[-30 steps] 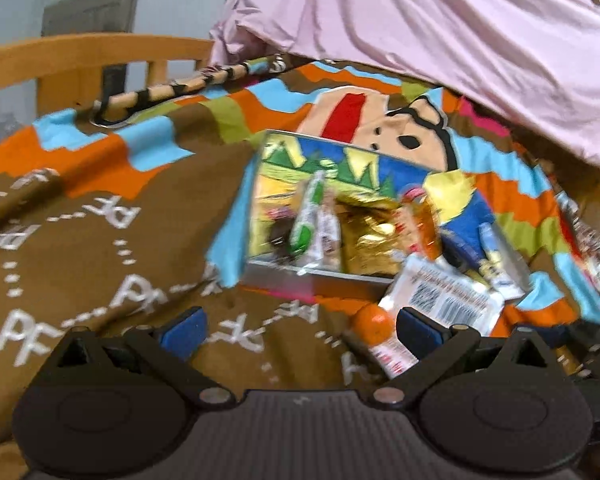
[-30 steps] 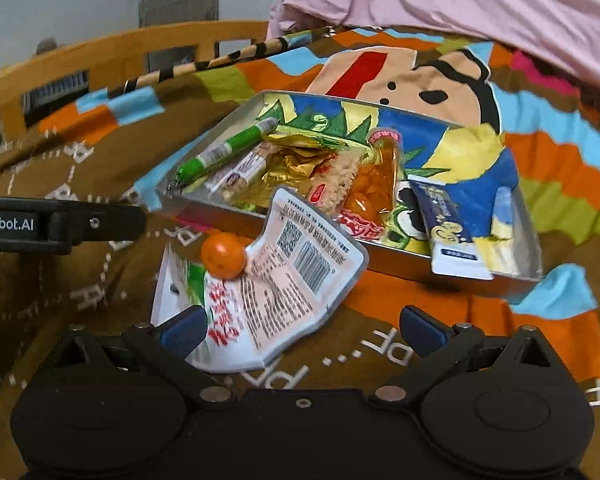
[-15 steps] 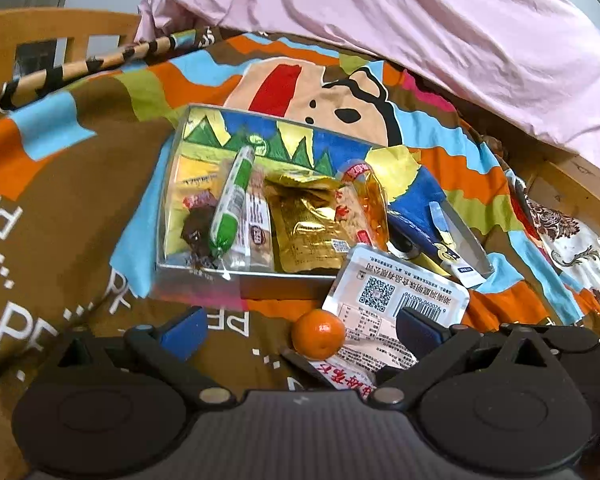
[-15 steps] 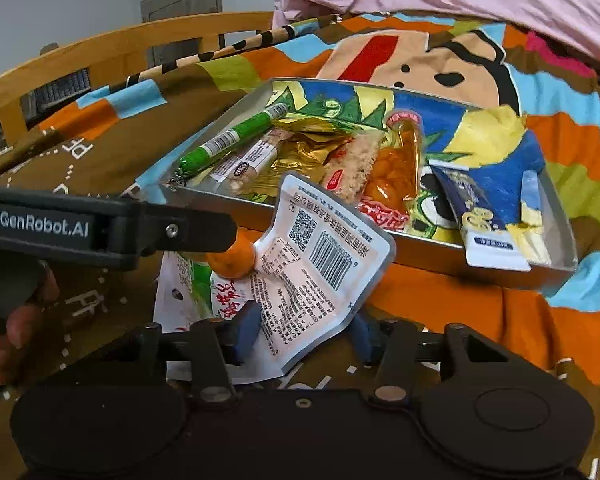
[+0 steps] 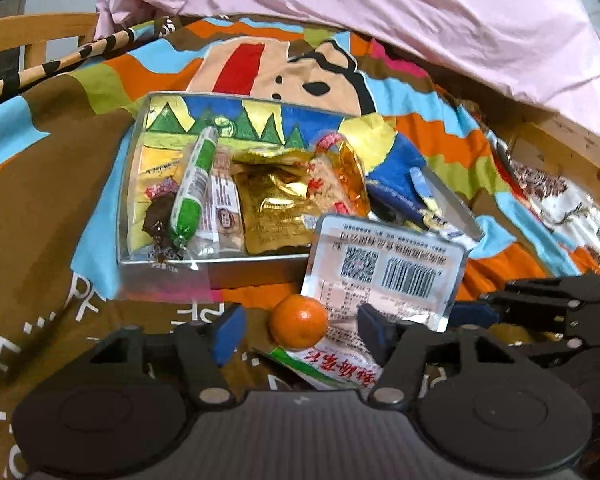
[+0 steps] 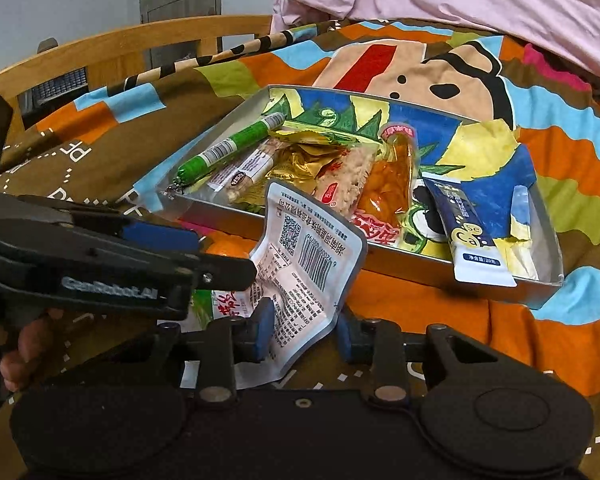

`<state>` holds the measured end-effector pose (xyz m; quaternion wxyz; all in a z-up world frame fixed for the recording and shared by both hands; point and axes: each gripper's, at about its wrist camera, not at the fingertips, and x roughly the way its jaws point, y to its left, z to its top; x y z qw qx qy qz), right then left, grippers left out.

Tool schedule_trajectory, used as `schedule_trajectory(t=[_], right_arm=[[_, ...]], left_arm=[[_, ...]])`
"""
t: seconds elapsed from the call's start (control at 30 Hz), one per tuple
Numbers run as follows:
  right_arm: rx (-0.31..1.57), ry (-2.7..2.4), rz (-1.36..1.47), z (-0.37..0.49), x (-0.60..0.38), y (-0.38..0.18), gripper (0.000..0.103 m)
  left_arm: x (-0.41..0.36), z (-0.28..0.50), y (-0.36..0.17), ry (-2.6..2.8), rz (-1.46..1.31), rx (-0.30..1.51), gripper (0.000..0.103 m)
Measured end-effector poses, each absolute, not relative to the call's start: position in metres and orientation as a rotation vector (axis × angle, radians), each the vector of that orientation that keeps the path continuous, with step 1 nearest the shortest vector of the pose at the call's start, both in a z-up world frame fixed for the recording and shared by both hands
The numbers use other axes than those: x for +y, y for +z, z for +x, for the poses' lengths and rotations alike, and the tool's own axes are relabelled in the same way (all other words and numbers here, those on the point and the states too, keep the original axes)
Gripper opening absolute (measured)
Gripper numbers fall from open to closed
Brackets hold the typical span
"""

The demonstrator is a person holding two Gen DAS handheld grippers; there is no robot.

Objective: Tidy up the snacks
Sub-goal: 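Close the left tool on the mandarin orange while the right tool grasps the white packet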

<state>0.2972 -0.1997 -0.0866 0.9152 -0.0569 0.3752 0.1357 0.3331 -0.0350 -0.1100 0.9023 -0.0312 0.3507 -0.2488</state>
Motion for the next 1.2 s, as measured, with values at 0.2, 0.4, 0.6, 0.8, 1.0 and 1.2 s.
schedule_trajectory(t=[0.2,0.4,0.6,0.8,1.0,1.2], right_arm=[[0.764,0.286,-0.143,0.297,-0.197,-0.089,0.040],[0.793,0.304,-0.135,0.300,-0.197,-0.097,0.052],[0.809,0.303,-0.060,0.304,-0.205,-0.102,0.050],[0.771,0.310,-0.141,0.296,-0.195,-0.091,0.042],[0.759,0.329,-0.101,0.296,-0.200,-0.088,0.039],[0.804,0.411,0.012,0.310,-0.210,-0.109,0.065]], left_arm=[[-0.036,0.335,-0.116,-0.508,-0.055,0.730,0.054],[-0.043,0.336,-0.119,-0.503,-0.017,0.729,0.049],[-0.046,0.331,-0.117,-0.472,-0.002,0.707,0.037],[-0.035,0.321,-0.112,-0.409,-0.042,0.722,0.036],[-0.024,0.313,-0.108,-0.373,-0.090,0.733,0.036],[-0.023,0.314,-0.110,-0.372,-0.104,0.735,0.036]])
